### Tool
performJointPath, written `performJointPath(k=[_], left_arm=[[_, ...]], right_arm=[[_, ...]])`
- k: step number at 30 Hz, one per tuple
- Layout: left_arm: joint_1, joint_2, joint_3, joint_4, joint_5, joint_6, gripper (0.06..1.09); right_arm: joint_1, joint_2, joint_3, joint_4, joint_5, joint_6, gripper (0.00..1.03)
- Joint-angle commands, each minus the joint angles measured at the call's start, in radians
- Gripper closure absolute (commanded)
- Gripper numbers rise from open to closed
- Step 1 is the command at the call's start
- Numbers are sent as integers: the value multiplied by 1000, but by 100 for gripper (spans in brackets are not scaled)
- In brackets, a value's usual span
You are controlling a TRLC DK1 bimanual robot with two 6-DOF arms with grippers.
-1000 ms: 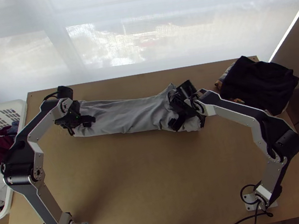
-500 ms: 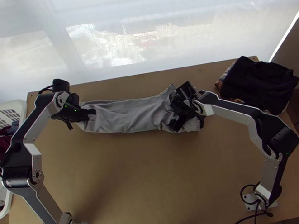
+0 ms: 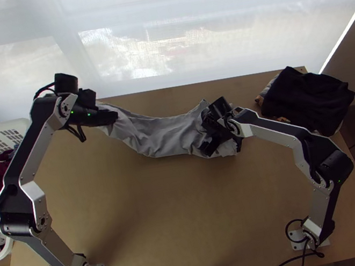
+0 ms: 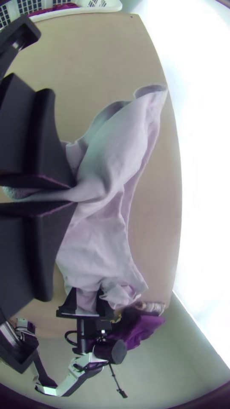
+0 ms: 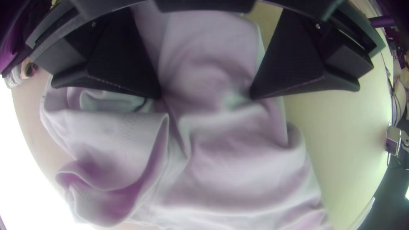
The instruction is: Fold the t-shirt
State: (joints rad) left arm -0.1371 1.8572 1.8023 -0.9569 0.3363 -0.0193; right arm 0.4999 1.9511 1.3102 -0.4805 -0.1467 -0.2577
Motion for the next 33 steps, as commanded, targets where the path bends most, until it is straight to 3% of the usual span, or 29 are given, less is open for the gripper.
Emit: performJointPath(k=[1,8,16,28,33], left_arm=[[-82,-12,55,0,41,13,105],[-162,30,94,23,46,13,105],[-242,76,172,67,69,-11,105],[-409,105,218,274,93,-79,105],[-484,137,238,357,93,-119,105]], right_arm=[[-1,-47,9,-10,4,29,5],[-1,-185,35,-75,2,37,5],[-41,-359,159,-247,2,52,5],[-277,-641,84,-406,4,44,5],[-316,-709,44,-440,4,43,5]])
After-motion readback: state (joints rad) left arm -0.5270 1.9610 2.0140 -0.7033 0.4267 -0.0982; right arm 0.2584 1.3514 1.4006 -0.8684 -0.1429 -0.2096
